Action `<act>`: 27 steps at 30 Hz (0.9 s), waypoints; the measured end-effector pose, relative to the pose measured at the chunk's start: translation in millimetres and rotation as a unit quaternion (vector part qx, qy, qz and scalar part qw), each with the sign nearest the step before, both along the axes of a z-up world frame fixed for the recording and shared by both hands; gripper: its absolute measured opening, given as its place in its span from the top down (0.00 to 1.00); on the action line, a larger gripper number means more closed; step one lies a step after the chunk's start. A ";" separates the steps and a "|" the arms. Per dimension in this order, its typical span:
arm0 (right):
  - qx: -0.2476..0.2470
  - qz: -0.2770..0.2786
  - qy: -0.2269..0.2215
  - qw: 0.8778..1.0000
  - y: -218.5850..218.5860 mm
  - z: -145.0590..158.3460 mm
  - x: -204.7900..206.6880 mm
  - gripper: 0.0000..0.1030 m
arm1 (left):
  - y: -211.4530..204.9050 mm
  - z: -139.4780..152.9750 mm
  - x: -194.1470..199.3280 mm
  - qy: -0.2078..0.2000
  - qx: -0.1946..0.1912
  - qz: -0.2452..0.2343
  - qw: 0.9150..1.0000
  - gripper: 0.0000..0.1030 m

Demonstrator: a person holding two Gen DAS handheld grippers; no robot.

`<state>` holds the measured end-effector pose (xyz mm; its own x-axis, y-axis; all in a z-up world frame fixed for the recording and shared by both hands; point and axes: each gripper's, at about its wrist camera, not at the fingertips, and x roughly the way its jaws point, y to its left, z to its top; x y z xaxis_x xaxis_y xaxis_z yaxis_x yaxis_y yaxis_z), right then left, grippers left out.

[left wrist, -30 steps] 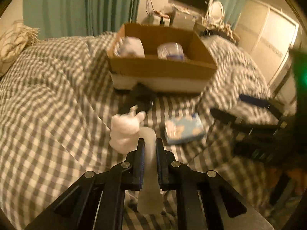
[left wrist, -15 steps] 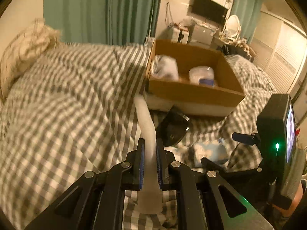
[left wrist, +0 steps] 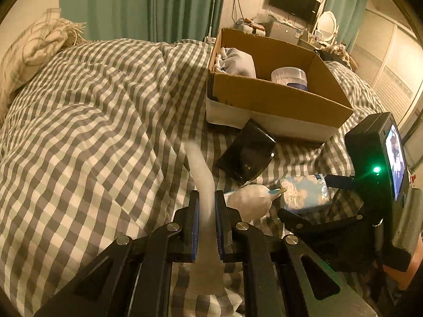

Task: Organize objects
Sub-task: 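Grasp the blue floral tissue pack with the right gripper while the left holds the tube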

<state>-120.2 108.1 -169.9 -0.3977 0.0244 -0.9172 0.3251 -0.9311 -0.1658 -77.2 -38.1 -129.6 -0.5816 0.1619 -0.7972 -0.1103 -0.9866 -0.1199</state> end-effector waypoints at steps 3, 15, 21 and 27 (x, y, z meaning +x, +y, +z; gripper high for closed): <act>-0.004 -0.003 0.006 1.000 2.0 2.4 2.8 0.20 | -1.0 -0.2 0.8 0.000 0.002 0.000 1.000 0.90; -0.073 0.005 0.084 0.994 15.3 62.7 40.1 0.22 | 1.1 21.6 8.6 0.015 0.027 -0.018 0.999 0.90; -0.094 0.013 0.146 0.985 25.9 117.6 51.5 0.22 | 7.9 53.8 2.0 0.030 0.035 -0.036 0.998 0.90; -0.100 0.019 0.208 0.973 29.0 183.8 30.2 0.22 | 25.7 108.2 -26.4 0.070 0.024 -0.064 0.995 0.90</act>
